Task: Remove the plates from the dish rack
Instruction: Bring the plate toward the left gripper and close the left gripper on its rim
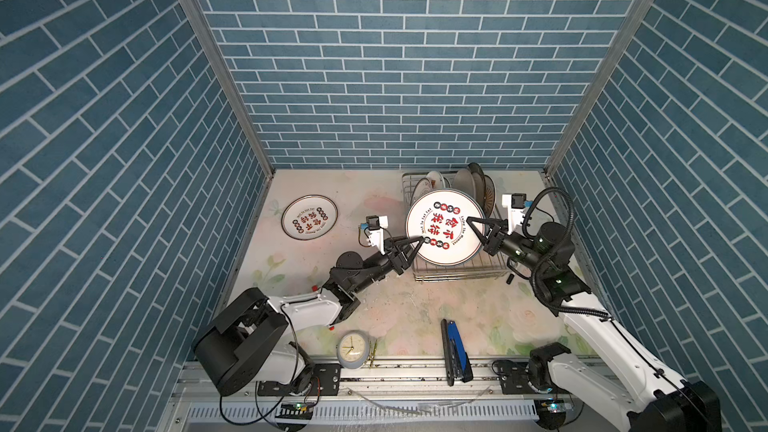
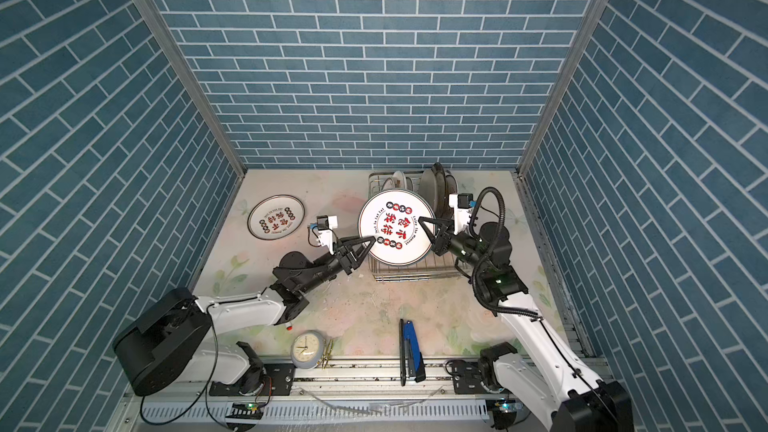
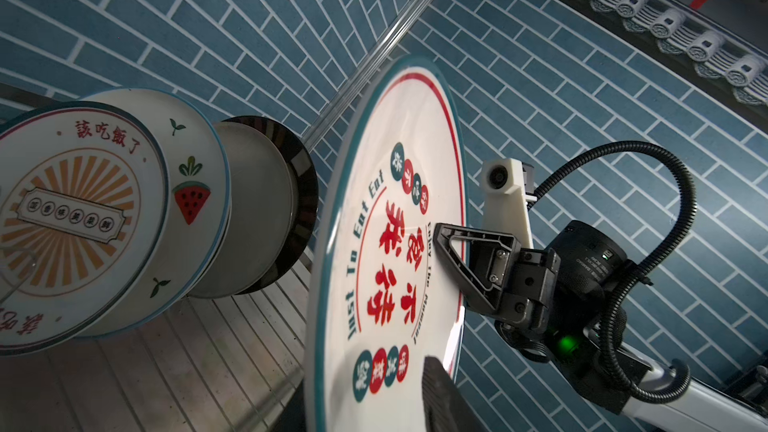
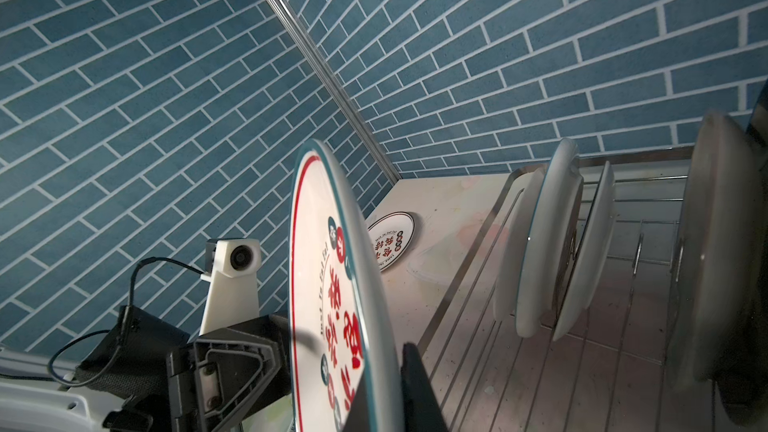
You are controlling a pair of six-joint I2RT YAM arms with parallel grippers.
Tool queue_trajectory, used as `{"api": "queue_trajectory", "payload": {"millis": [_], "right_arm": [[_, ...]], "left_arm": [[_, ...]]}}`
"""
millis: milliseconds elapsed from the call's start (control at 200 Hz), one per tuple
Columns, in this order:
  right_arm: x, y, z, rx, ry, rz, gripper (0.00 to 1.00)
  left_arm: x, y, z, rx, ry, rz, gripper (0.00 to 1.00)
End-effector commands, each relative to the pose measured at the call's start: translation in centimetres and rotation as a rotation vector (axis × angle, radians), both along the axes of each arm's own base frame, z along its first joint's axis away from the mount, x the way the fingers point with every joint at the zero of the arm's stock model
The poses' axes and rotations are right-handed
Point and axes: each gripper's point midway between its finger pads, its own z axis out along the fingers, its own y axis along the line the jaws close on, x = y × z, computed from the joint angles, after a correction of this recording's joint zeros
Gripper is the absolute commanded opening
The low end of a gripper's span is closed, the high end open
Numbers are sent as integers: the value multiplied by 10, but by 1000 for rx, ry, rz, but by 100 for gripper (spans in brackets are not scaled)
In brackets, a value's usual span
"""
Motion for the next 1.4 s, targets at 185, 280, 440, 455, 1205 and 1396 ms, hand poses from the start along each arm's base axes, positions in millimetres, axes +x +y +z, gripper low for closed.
{"api": "queue_trajectory", "payload": {"millis": [185,280,440,455,1205,1396], "right_arm": [[1,6,10,24,-70,40,0],[2,5,8,16,-85,29,0],[4,-1,8,4,-141,-12,0],[5,-1,8,0,-144,-18,0],[18,10,-15,-24,-118,26,36],[17,13,-14,-20,-88,50,68]], "left_arm": [[6,-9,3,-15,9,-14,19],[8,-12,1,-13,19,-20,15],[13,-14,-7,7,58,-12,11],[13,-14,-7,5,60,-9,11],[19,-10,-13,-69,112,11,0],[18,-3,-12,-75,115,35,0]]}}
